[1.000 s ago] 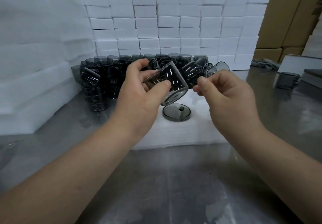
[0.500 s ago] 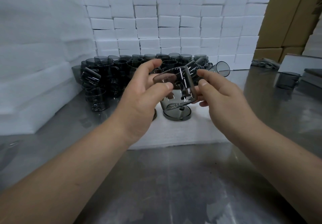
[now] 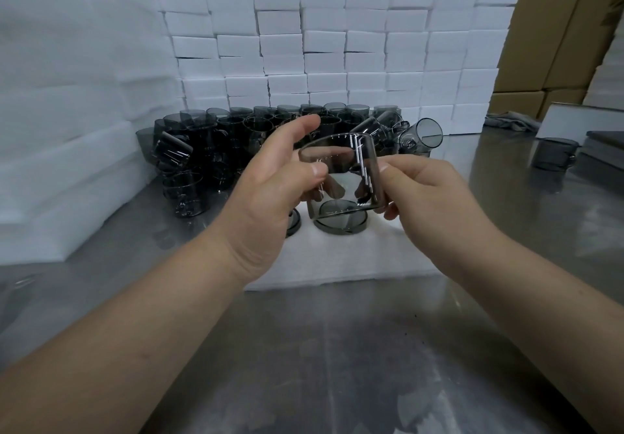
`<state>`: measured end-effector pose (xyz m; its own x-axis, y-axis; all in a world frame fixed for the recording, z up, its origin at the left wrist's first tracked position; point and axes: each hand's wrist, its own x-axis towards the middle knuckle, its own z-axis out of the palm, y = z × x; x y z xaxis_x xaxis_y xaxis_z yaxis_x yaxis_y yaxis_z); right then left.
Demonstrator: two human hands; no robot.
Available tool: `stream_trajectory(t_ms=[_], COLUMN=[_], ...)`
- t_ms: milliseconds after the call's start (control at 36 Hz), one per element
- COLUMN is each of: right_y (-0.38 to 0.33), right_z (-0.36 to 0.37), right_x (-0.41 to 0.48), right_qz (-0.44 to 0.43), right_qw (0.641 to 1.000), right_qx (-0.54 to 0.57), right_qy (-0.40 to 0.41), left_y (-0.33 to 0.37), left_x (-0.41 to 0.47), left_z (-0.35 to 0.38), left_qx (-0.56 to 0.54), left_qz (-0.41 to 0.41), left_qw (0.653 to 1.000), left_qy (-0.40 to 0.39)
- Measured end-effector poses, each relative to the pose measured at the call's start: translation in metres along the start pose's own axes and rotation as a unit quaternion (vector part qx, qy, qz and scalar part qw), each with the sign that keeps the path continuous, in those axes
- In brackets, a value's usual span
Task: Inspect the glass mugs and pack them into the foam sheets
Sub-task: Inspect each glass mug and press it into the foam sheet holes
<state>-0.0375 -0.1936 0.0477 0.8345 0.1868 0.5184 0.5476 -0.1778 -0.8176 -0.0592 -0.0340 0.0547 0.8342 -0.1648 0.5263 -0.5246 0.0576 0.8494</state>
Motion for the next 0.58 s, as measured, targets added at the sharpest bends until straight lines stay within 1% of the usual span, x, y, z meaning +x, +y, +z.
stream_trajectory(t_ms=[278, 584], right_y=[-0.0021, -0.0030], right_z=[-0.0013, -0.0016], right_x=[-0.0004, -0.0002], right_qz=[-0.012, -0.009], right_qw=[0.999, 0.998], right_qx=[0.013, -0.008], right_qy=[0.042, 0.064], left_y=[0.0029, 0.0039], left_x=[0.0015, 0.0020], left_z=[0.0010, 0.0029], left_qx=[-0.046, -0.042], left_qz=[-0.032, -0.056], left_qw=[0.998, 0.997], left_qy=[0.011, 0.023])
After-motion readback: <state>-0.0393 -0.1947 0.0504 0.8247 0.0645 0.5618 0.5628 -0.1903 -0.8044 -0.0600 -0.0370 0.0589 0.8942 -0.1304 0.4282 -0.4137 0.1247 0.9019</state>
